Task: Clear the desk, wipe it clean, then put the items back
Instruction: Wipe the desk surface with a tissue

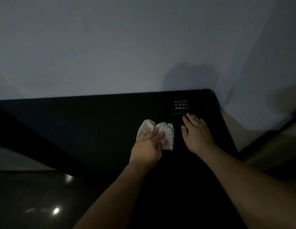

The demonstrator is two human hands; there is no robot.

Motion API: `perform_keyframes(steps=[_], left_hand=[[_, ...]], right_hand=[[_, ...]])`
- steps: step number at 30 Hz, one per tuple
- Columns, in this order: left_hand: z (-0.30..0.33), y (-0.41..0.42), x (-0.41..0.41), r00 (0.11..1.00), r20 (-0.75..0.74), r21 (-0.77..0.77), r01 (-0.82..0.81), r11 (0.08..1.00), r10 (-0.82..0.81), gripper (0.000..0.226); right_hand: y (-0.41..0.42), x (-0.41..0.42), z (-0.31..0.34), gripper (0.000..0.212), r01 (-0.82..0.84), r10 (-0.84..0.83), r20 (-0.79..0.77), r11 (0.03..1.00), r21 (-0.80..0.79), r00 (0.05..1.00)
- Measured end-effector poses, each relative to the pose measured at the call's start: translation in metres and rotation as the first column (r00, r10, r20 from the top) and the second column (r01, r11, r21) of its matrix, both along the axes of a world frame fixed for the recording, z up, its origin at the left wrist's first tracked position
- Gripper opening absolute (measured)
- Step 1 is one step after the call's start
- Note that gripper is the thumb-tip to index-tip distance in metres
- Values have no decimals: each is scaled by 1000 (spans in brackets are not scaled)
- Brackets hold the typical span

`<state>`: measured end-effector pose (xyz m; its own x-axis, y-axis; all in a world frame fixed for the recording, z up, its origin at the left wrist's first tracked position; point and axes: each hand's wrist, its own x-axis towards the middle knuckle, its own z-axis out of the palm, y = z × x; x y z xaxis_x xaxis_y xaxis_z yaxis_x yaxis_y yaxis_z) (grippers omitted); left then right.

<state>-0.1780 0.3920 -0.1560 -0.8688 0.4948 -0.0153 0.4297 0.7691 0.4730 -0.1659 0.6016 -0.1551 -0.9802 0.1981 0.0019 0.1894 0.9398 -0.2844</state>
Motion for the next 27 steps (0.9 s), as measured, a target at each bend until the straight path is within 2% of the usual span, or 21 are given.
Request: perform_keyframes(steps=[4, 6, 8, 11, 16, 21, 25, 26, 27], left_hand=[[5, -14, 48, 996, 77, -18, 43, 999, -41, 46], [5, -25, 68, 993, 107, -15, 47, 999, -45, 46], [8, -31, 87, 993, 119, -16, 31, 999, -29, 47], [16, -36, 118, 990, 138, -64, 22, 998, -13, 48], [27, -49, 170, 974, 226, -137, 31, 990, 1, 52], [39, -58, 235, 976, 211, -209, -6, 978, 51, 55], [43, -72, 295, 991, 130, -174, -10, 985, 33, 51], [46, -74, 311, 976, 218, -123, -3, 992, 30, 48], [55, -74, 326, 943, 331, 31, -55, 998, 42, 42]], right_hand=[[1, -1, 30, 59, -26, 38, 249, 998, -51, 968], [-1, 10, 48, 69, 74, -11, 350, 983, -169, 937], [-5, 33, 58, 77, 118, -27, 390, 971, -210, 920], [-13, 86, 62, 81, -9, 62, 445, 993, -121, 894], [-34, 171, 67, 90, -100, 134, 502, 991, -93, 855], [-50, 226, 59, 89, -186, 127, 581, 982, 43, 804], [-54, 247, 57, 84, -176, 83, 586, 979, 103, 806], [-55, 250, 57, 83, -171, 79, 591, 980, 101, 803], [-56, 252, 57, 82, -161, 73, 591, 982, 97, 803]])
